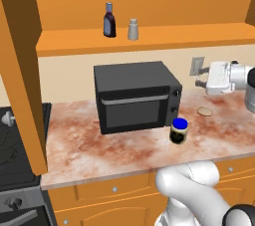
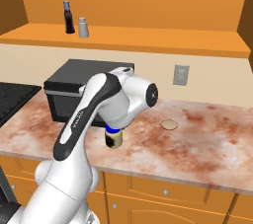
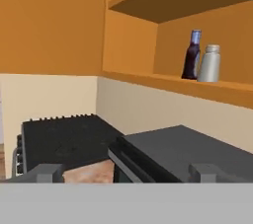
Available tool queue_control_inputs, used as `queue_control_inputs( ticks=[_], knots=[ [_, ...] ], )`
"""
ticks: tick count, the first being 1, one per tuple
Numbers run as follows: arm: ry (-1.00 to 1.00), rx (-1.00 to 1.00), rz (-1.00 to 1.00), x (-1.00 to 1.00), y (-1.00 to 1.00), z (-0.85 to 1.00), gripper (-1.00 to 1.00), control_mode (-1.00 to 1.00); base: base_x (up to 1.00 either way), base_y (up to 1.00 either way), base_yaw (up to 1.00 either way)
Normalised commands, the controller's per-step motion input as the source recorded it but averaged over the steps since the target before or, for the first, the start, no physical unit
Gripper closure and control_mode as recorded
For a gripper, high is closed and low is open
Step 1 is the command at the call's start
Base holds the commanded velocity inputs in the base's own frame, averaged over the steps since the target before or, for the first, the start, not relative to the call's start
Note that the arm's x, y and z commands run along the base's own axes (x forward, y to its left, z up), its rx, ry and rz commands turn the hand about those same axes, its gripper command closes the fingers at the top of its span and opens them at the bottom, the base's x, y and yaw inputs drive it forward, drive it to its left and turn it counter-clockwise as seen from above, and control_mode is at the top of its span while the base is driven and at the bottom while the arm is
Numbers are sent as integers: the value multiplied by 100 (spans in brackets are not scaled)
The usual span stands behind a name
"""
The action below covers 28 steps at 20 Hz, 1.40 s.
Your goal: There are various items on the counter. Only move the condiments/shakers into the cabinet.
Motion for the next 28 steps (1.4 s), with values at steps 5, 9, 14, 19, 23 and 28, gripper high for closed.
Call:
queue_control_inputs(
  ticks=[5, 9, 14, 19, 23, 28],
  knots=[
    [3, 0, 10, 0, -14, -52, -100, -100, 0, 0, 0],
    [5, -1, 16, 4, -5, -54, -100, -100, 0, 0, 0],
    [1, -2, 15, 9, -5, -53, -100, -100, 0, 0, 0],
    [0, 0, 13, 11, -7, -48, -100, -100, 0, 0, 0],
    [0, 0, 12, 16, -12, -43, -100, -100, 0, 0, 0],
    [0, 0, 7, 14, -10, -34, -100, -100, 0, 0, 0]
  ],
)
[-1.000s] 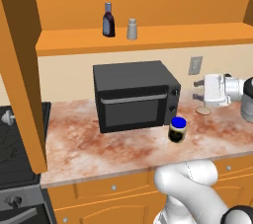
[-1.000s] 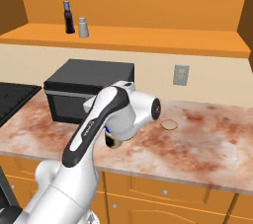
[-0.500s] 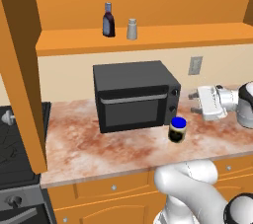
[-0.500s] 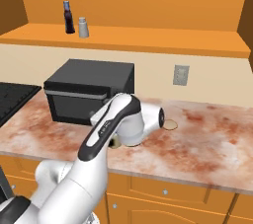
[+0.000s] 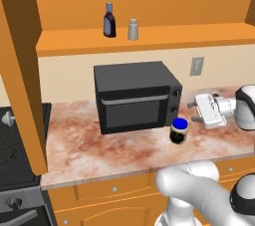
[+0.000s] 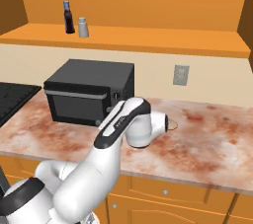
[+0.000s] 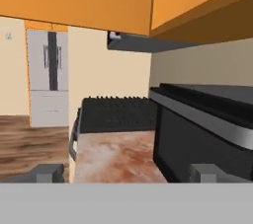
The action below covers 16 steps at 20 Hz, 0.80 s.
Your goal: There are various items on the counter. Only move the condiments/shakers into the cabinet.
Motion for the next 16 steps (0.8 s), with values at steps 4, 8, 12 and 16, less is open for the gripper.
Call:
queue_control_inputs(
  ticks=[4, 8, 12, 16],
  knots=[
    [0, 0, -5, 25, 0, -30, -100, -100, 0, 0, 0],
    [0, -4, -22, 31, 0, -31, -100, -100, 0, 0, 0],
    [0, -5, -24, 20, 0, -33, -100, -100, 0, 0, 0],
    [0, -3, -11, 1, -6, -42, -100, -100, 0, 0, 0]
  ],
)
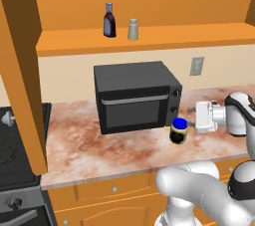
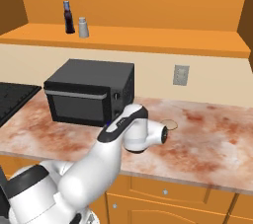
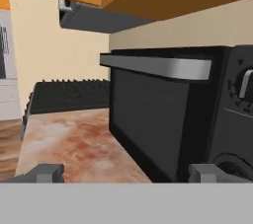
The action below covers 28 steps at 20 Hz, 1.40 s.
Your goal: There are various items on the counter. Only move the condiments/shakers into the cabinet.
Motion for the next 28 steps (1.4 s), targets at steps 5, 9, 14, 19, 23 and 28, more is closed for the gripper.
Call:
queue_control_inputs(
  ticks=[5, 9, 14, 19, 23, 28],
  knots=[
    [0, -1, 0, 13, -11, -44, -100, -100, 0, 0, 0],
    [0, 0, 0, 27, -24, -33, -100, -100, 0, 0, 0],
    [0, 0, 0, 28, -24, -23, -100, -100, 0, 0, 0],
    [0, 0, 0, 21, -17, -12, -100, -100, 0, 0, 0],
    [0, 0, 0, 3, -1, -17, -100, -100, 0, 0, 0],
    [0, -3, 0, -37, 5, -23, -100, -100, 0, 0, 0]
  ],
)
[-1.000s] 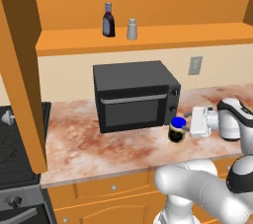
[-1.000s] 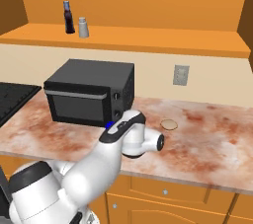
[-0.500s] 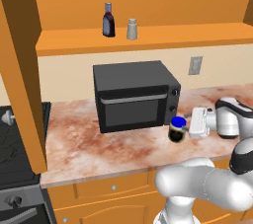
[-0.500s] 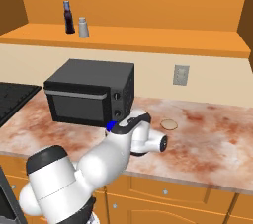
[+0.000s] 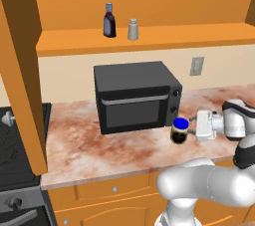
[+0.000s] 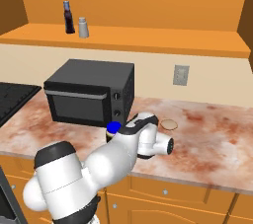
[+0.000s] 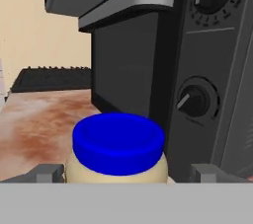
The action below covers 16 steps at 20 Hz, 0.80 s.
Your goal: There are various items on the counter. Only move the condiments/shakers into the cabinet.
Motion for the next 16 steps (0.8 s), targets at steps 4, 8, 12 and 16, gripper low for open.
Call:
queue_control_inputs(
  ticks=[4, 8, 12, 16],
  knots=[
    [0, -3, 0, -8, 24, -19, -100, -100, 0, 0, 0],
    [0, 0, 0, 0, 34, -3, -100, -100, 0, 0, 0],
    [-4, 0, 0, 11, 18, 0, -100, -100, 0, 0, 0],
    [-1, 0, 0, 18, 5, 0, -100, -100, 0, 0, 0]
  ],
)
